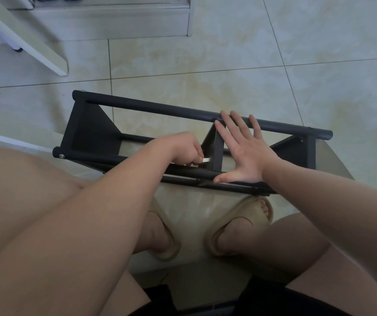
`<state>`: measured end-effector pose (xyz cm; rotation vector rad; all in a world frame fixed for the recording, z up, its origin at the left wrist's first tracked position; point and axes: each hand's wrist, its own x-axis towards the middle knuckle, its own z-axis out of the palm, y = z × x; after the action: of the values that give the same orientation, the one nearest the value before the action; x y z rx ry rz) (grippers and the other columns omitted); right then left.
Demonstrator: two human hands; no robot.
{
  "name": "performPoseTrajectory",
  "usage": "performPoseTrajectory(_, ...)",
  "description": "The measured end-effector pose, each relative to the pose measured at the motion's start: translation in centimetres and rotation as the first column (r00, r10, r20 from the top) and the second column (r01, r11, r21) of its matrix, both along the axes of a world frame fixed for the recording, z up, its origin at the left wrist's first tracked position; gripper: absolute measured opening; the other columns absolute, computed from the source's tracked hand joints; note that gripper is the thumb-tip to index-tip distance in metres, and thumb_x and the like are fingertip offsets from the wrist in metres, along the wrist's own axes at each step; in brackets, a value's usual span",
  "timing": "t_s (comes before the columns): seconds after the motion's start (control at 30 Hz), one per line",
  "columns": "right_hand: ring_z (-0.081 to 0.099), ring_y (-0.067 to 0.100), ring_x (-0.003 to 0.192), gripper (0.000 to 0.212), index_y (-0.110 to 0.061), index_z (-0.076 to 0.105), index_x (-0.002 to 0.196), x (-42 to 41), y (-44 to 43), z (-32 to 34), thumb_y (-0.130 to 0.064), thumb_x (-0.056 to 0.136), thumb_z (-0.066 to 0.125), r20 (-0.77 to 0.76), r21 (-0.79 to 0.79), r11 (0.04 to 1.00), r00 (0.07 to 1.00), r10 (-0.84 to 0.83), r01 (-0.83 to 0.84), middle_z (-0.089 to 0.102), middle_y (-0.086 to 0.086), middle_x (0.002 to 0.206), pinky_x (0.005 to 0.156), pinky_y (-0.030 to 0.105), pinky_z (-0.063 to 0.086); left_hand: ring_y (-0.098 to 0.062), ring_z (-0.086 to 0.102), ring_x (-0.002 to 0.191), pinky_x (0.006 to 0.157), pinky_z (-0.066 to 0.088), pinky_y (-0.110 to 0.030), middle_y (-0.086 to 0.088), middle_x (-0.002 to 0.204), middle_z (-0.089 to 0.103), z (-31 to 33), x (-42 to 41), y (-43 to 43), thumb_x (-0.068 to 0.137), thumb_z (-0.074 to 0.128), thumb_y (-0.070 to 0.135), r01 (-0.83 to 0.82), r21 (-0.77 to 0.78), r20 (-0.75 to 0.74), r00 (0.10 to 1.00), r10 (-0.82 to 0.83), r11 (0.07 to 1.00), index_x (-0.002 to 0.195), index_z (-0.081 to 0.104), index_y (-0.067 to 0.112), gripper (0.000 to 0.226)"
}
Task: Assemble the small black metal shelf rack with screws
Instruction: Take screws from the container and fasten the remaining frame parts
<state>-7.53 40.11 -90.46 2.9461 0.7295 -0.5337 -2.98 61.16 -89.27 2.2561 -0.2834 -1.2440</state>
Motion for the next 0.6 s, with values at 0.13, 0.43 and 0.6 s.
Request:
performPoseTrajectory(0.13,-0.023,0.027,0.154,0.137,-0.016,-0.011,0.161,0.0,0.0,0.0,-0.104,0.062,0.025,0.002,0.004,1.000,1.000,0.004,-0.004,-0.024,0.006,0.167,0.121,0.063,-0.004,-0.013,0.062,0.078,0.074,0.049,-0.028,0.006,0.078,0.065,1.0,0.7,0.0,0.093,0.068,0.020,0.019,0.025,0.034,0.999,-0.020,1.000,0.101,0.074,0.022,0.011)
performPoseTrajectory(0.43,-0.023,0.028,0.154,0.137,-0.016,-0.012,0.161,0.0,0.0,0.0,-0.104,0.062,0.023,0.000,0.003,1.000,1.000,0.007,-0.007,-0.024,0.007,0.167,0.121,0.063,-0.004,-0.026,0.064,0.102,0.097,0.053,-0.041,-0.014,0.111,0.069,0.0,-0.3,-1.2,0.100,0.055,0.019,-0.166,-0.084,-0.042,0.986,0.162,0.983,0.093,0.071,0.017,0.017)
performPoseTrajectory(0.6,-0.022,0.029,0.154,0.137,-0.016,-0.012,0.161,0.1,0.0,0.0,-0.105,0.062,0.021,0.006,0.004,1.000,1.000,0.009,-0.009,-0.023,0.007,0.167,0.121,0.064,-0.004,-0.008,0.067,0.071,0.066,0.057,-0.025,-0.003,0.080,0.070,-1.4,-1.0,-1.9,0.098,0.060,0.016,-0.481,-0.190,-0.186,0.874,0.450,0.856,0.087,0.065,0.015,0.013)
